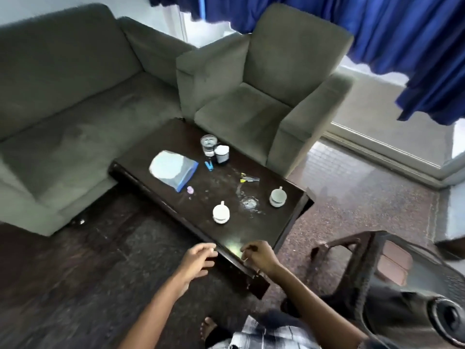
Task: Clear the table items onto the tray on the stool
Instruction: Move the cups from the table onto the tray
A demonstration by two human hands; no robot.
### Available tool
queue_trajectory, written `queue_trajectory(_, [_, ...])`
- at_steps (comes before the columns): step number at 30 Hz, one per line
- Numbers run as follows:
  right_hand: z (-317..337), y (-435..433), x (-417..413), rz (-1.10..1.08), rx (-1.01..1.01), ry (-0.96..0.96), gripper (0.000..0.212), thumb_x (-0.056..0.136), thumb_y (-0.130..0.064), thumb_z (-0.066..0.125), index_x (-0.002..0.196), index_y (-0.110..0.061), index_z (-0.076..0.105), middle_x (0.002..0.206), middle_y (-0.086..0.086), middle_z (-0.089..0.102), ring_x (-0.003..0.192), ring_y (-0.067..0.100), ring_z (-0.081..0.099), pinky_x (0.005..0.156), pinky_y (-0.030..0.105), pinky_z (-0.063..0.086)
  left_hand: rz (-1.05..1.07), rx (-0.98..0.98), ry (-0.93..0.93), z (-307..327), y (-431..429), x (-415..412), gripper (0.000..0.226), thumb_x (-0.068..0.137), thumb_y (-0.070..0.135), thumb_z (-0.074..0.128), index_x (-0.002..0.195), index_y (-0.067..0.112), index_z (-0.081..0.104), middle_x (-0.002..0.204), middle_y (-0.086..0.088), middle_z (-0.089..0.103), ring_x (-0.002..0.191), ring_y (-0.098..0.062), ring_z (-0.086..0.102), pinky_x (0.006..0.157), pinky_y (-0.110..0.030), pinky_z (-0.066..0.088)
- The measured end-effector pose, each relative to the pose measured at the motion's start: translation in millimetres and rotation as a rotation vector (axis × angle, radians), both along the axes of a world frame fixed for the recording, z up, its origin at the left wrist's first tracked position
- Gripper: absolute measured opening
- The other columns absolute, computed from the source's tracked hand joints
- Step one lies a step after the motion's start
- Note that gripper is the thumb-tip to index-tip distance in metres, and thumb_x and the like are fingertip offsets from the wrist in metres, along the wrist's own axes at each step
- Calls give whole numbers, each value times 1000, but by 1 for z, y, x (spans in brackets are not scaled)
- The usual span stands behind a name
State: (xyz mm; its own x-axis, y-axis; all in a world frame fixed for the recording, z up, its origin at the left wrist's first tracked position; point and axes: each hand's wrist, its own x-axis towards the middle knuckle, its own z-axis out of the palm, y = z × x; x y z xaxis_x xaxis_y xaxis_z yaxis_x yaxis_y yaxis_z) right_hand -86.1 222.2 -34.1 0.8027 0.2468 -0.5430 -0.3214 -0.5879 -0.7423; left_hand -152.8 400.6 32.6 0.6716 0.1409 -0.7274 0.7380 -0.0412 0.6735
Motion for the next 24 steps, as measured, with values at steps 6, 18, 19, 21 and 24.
queue_trajectory(6, [-3, 49, 27, -94, 5, 124, 26, 82, 4, 48, 62, -11, 58, 57, 7, 59, 32, 4, 51, 37, 14, 38, 79, -11, -49, 0, 53, 7, 20, 98, 27, 41, 109, 25, 57, 109, 0, 65, 89, -14, 60, 71, -24, 45])
queue_trajectory(18, [-65, 108, 108, -305, -30, 258, 28, 76, 6, 50, 55, -9, 59, 51, 6, 56, 34, 10, 50, 37, 15, 40, 28, 3, -7, -16, 107, 96, 24, 98, 25, 39, 113, 22, 58, 107, 2, 65, 89, -14, 61, 72, -23, 47])
queue_trajectory(19, [-75, 110, 117, -325, -60, 261, 26, 78, 4, 50, 57, -10, 60, 50, 5, 57, 37, 11, 51, 38, 17, 42, 25, 10, 0, -18, 112, 106, 23, 98, 24, 39, 110, 22, 59, 105, 2, 66, 87, -13, 61, 71, -22, 47])
queue_trajectory(21, [-97, 114, 131, -367, -119, 262, 20, 78, 0, 51, 64, -9, 62, 53, 6, 59, 43, 15, 54, 45, 25, 47, 15, 20, 23, -22, 119, 125, 20, 98, 22, 40, 104, 24, 59, 102, 3, 66, 82, -10, 61, 67, -21, 46])
queue_trajectory(24, [-138, 116, 147, -380, -197, 274, 12, 75, -5, 52, 77, -4, 64, 66, 11, 65, 64, 28, 63, 67, 42, 56, -19, 20, 58, -30, 130, 151, 20, 97, 19, 42, 95, 27, 60, 97, 3, 66, 77, -9, 60, 64, -20, 44])
